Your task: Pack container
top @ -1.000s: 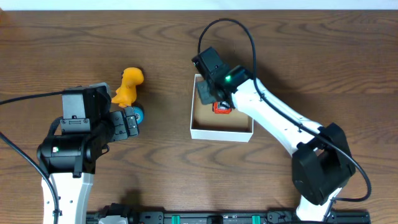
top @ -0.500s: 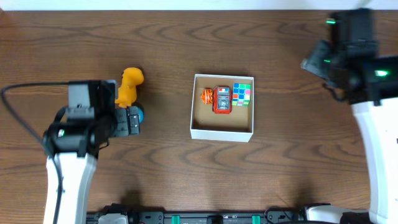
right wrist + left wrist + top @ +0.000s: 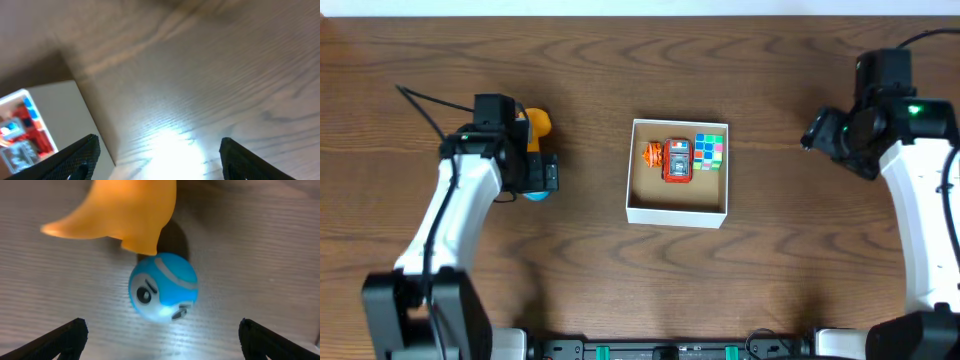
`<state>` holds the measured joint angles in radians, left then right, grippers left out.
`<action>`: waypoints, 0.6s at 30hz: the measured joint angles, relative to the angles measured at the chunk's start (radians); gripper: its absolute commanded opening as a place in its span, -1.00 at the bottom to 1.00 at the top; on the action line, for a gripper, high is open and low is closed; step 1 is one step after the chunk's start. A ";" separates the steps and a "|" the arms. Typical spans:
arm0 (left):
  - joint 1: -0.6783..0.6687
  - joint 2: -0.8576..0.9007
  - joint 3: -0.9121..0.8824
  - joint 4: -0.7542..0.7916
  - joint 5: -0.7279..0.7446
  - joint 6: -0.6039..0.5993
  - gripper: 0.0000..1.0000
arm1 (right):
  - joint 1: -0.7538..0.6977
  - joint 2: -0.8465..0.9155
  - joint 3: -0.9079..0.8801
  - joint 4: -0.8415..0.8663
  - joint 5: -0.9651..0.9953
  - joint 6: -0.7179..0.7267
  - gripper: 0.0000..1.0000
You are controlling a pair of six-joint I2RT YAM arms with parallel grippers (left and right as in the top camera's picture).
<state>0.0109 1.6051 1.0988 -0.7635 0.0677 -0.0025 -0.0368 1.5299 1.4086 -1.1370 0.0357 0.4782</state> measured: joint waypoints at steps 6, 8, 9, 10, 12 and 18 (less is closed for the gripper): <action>0.000 0.090 0.000 0.026 0.000 -0.009 0.96 | 0.000 0.002 -0.108 0.061 -0.019 -0.026 0.59; 0.000 0.111 0.000 0.040 -0.001 -0.018 0.96 | 0.000 0.002 -0.124 0.072 -0.021 -0.032 0.59; 0.000 0.121 0.000 0.046 -0.002 -0.024 0.96 | 0.000 0.002 -0.130 0.075 -0.022 -0.037 0.58; 0.000 0.130 0.000 0.050 -0.005 -0.026 0.96 | 0.000 0.002 -0.135 0.077 -0.022 -0.040 0.59; 0.000 0.147 0.000 0.056 -0.011 -0.028 0.96 | 0.000 0.002 -0.142 0.076 -0.022 -0.047 0.59; 0.000 0.174 0.000 0.084 -0.023 -0.031 0.98 | 0.000 0.002 -0.143 0.076 -0.022 -0.059 0.59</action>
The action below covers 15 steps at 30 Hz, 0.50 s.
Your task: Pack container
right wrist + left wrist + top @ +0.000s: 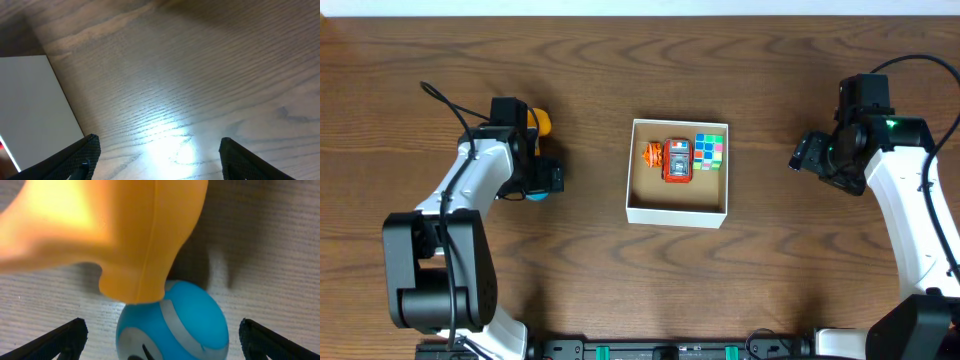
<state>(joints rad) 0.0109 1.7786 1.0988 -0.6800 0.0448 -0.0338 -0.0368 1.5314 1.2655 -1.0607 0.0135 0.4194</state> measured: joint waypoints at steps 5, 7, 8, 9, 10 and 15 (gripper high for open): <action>0.000 0.000 0.000 0.018 -0.012 -0.003 0.79 | 0.000 0.000 0.000 0.000 0.000 -0.004 0.59; 0.000 0.000 0.000 0.028 -0.018 -0.011 0.65 | 0.000 0.000 0.000 -0.001 0.000 -0.004 0.59; 0.000 0.000 0.000 0.031 -0.021 -0.013 0.61 | 0.000 0.000 0.000 -0.001 0.000 -0.004 0.59; 0.000 0.000 0.000 0.032 -0.023 -0.015 0.57 | 0.000 0.000 0.000 -0.002 0.000 -0.004 0.59; 0.000 0.000 0.000 0.032 -0.023 -0.016 0.51 | 0.000 0.000 0.000 -0.002 0.000 -0.004 0.59; 0.000 0.000 0.000 0.032 -0.026 -0.018 0.43 | 0.000 0.000 0.000 -0.003 0.000 -0.004 0.59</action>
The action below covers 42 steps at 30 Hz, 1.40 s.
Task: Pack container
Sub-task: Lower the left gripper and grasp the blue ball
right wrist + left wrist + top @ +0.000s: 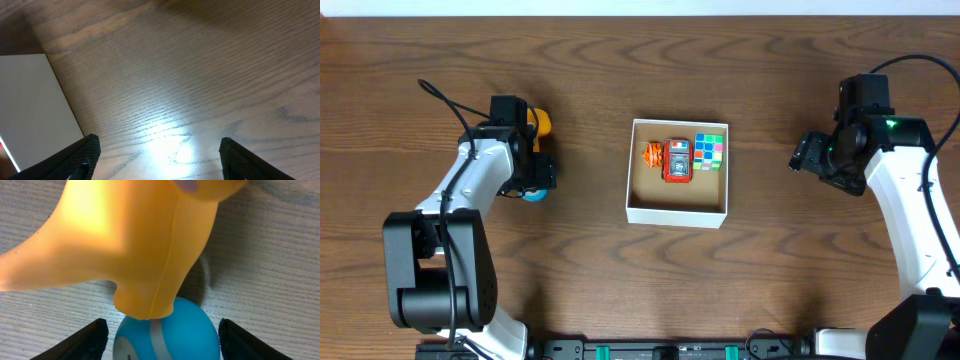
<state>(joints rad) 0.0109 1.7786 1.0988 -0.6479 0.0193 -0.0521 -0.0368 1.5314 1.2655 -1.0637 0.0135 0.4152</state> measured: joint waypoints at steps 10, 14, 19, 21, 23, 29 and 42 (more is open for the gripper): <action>0.000 0.000 0.000 -0.002 0.000 0.000 0.18 | 0.000 0.000 0.000 -0.001 0.000 0.000 0.59; 0.000 0.000 0.000 -0.008 0.000 0.000 0.04 | 0.000 0.000 0.000 -0.001 0.000 0.000 0.60; 0.000 0.000 0.000 -0.009 0.000 0.001 -0.13 | 0.000 0.000 0.000 -0.001 0.000 0.000 0.59; 0.000 0.000 -0.002 -0.009 -0.001 -0.002 -0.21 | 0.000 0.000 0.000 -0.001 0.000 0.000 0.59; 0.000 0.000 -0.006 -0.009 -0.001 0.000 -0.37 | 0.000 0.000 0.000 -0.001 0.000 0.000 0.60; 0.000 0.000 -0.007 -0.010 -0.001 0.000 -0.57 | 0.000 0.000 0.000 -0.001 0.000 0.000 0.59; -0.056 -0.186 -0.005 -0.094 -0.001 0.000 -0.88 | 0.000 0.000 0.000 0.000 0.000 0.000 0.60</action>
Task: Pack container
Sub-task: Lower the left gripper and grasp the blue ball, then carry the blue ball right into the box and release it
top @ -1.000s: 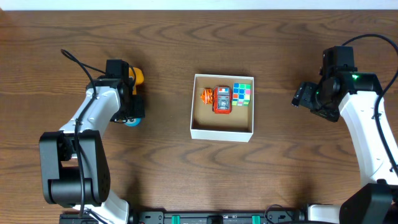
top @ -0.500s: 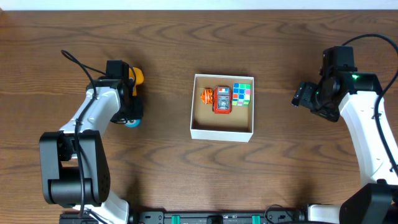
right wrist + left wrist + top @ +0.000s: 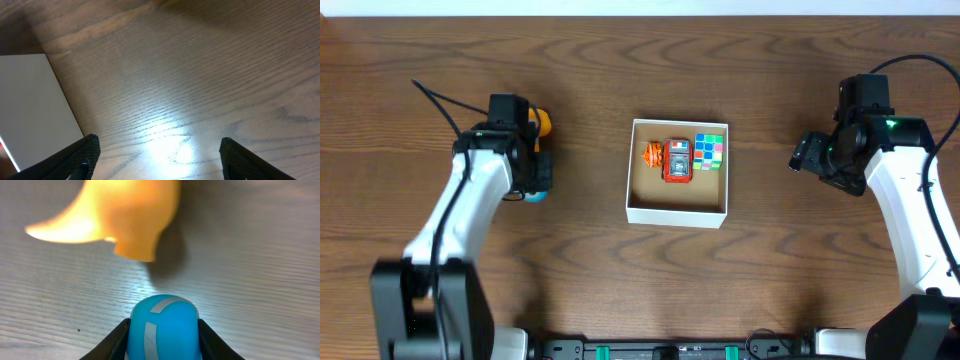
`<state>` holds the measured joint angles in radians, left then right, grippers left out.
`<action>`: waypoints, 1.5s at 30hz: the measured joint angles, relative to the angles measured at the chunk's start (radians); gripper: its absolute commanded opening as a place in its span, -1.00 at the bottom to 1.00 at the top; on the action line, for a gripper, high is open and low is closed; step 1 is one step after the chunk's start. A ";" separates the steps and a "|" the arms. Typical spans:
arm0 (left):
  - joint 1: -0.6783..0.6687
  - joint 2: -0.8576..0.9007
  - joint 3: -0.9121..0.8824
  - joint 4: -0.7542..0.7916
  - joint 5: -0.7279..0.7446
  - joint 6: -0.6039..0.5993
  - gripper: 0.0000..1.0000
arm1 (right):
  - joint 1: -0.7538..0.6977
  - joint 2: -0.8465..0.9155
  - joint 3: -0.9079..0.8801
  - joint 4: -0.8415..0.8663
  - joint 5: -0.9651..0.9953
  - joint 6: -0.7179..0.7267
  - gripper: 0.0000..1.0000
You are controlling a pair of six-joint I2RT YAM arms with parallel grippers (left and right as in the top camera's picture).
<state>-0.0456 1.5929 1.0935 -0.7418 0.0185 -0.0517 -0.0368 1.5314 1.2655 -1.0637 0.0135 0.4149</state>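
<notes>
A white open box sits mid-table holding an orange toy, a red toy car and a colour cube. On the left, my left gripper is shut on a blue ball, both fingers pressing its sides. An orange duck-like toy lies just beyond the ball. My right gripper hangs open over bare wood, to the right of the box.
The brown wooden table runs to a pale edge along the top of the overhead view. A black cable trails from the left arm. The right arm occupies the right side.
My left gripper has gone from nearly shut around the blue ball to shut on it, and the orange toy now sits farther from the camera. The right arm is unchanged.
First my left gripper was wide open above the blue ball beside the orange toy, and the right arm was drawing back from the box. Then the left fingers sat lower around the ball, then narrower. Now they grip it.
</notes>
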 measured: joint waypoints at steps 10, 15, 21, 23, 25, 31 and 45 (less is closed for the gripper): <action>-0.272 -0.264 0.011 0.099 -0.003 0.061 -0.88 | 0.000 0.000 0.000 0.002 0.000 0.000 0.59; -0.480 -0.303 0.014 0.220 -0.003 0.173 -0.88 | 0.000 0.000 0.000 0.003 0.000 -0.001 0.60; -0.663 -0.265 0.016 0.357 0.000 0.267 -0.88 | 0.000 0.000 -0.001 0.002 0.000 -0.003 0.59; -0.689 -0.234 0.016 0.370 0.002 0.278 -0.88 | 0.000 0.000 -0.001 0.002 0.000 -0.003 0.59; -0.710 -0.190 0.016 0.381 0.001 0.289 -0.88 | 0.000 0.000 -0.001 0.003 0.000 -0.003 0.59; -0.768 -0.030 0.016 0.397 0.001 0.296 -0.91 | 0.000 0.000 -0.001 0.002 0.000 -0.003 0.59; -0.803 0.071 0.016 0.480 0.001 0.296 -0.88 | 0.000 0.000 -0.001 -0.001 0.000 -0.003 0.59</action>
<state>-0.8482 1.6638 1.1099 -0.2619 0.0196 0.2443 -0.0368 1.5314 1.2648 -1.0645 0.0135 0.4118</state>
